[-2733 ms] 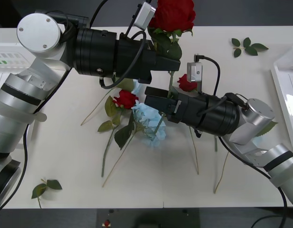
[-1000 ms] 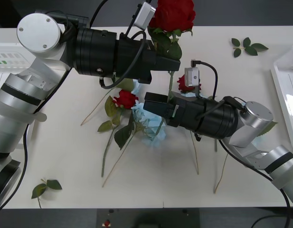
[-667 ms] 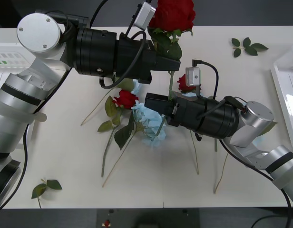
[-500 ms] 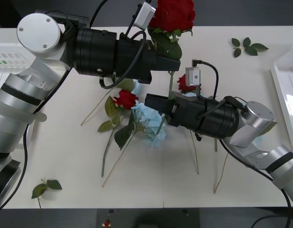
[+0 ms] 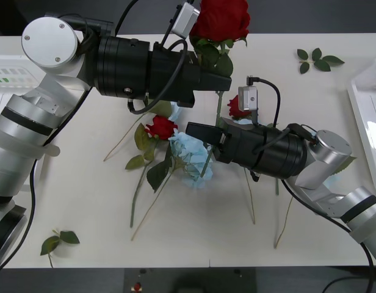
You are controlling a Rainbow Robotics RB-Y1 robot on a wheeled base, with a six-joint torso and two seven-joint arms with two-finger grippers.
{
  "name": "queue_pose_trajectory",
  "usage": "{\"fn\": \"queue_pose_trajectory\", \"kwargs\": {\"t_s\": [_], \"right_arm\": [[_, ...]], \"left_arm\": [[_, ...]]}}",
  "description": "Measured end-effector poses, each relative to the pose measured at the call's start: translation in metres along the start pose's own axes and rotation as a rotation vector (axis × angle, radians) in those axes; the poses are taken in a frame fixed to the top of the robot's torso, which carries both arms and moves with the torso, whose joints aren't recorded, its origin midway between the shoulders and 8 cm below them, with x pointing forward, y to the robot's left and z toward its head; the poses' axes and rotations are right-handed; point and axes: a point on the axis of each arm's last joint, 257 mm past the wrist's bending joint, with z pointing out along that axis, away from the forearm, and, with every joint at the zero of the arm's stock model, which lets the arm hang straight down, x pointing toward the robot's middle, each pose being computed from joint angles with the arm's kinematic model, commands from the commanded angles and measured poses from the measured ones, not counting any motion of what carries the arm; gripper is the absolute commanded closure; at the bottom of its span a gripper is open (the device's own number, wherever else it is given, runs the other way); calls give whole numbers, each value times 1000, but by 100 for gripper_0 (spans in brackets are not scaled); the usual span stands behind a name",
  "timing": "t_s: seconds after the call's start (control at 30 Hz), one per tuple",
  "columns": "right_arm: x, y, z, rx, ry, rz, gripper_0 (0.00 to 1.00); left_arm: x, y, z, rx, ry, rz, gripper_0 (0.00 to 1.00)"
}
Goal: Put the red flowers into the right box and the blue flowers into the left box
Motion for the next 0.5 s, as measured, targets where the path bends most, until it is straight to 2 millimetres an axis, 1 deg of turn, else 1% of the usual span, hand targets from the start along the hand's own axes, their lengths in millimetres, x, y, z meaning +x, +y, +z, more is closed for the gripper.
{"fn": "queue_pose_trajectory", "kwargs": {"t_s": [0.03, 0.07, 0.5], "right_arm": [[0, 0, 0, 0, 0, 0, 100], [0, 0, 0, 0, 0, 0, 100], [-3, 1, 0, -5, -13, 9, 100]], "left_arm": [[0, 0, 0, 0, 0, 0, 35], [0, 0, 0, 0, 0, 0, 0], [0, 0, 0, 0, 0, 0, 0]]}}
